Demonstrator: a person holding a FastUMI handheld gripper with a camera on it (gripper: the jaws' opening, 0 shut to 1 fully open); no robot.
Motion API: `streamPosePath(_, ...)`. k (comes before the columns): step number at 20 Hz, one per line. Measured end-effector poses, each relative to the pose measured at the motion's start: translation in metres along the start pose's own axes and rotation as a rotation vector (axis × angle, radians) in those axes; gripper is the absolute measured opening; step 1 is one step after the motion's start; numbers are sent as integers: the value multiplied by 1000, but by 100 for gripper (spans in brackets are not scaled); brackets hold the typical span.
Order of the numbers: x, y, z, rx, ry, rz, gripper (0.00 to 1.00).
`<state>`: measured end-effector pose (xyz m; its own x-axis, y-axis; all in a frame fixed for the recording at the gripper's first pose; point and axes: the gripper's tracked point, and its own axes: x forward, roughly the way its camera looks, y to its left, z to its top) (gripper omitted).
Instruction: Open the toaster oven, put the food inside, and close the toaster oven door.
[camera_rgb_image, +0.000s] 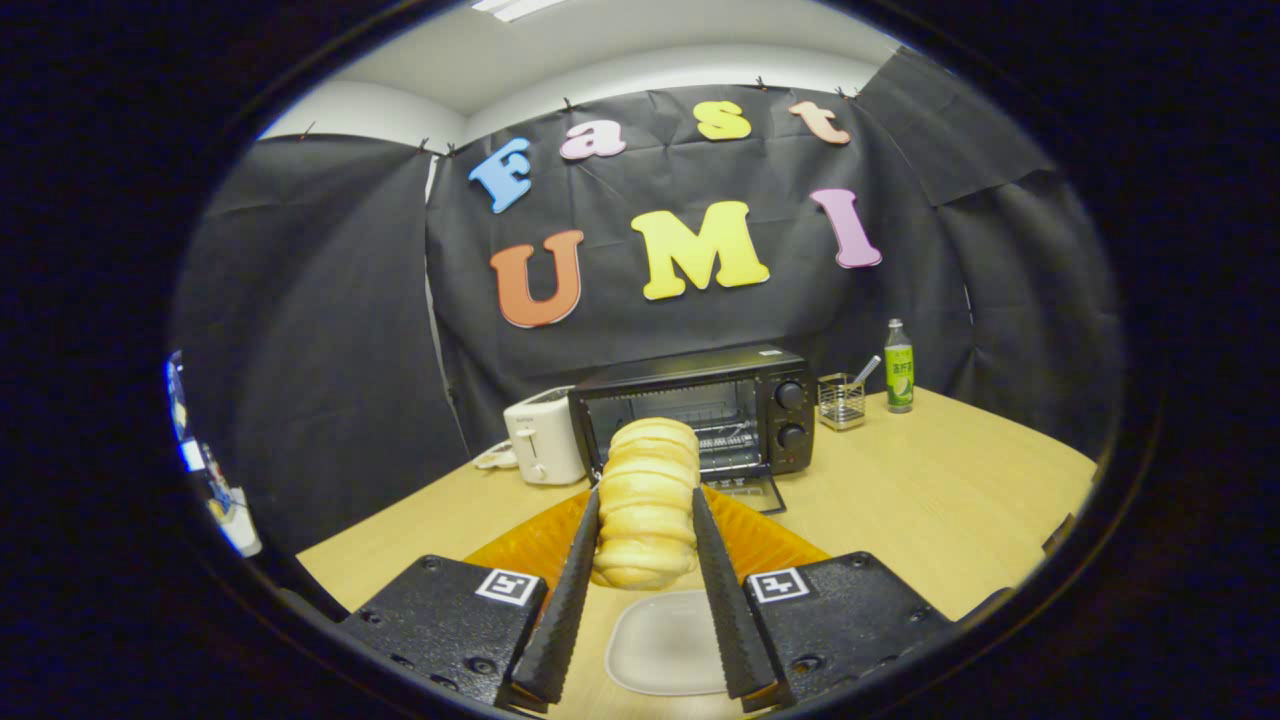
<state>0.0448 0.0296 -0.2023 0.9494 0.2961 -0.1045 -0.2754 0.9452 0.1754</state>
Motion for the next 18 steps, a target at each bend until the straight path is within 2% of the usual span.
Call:
streamPosePath(4,29,7,17,131,-35,86,62)
streamPosePath(9,84,-4,14,315,-25,120,62)
streamPosePath(12,121,-15,0,425,39,144,62)
streamPosePath(16,170,-45,-21,568,160,133,62)
streamPosePath(18,197,-55,-24,633,187,163,62)
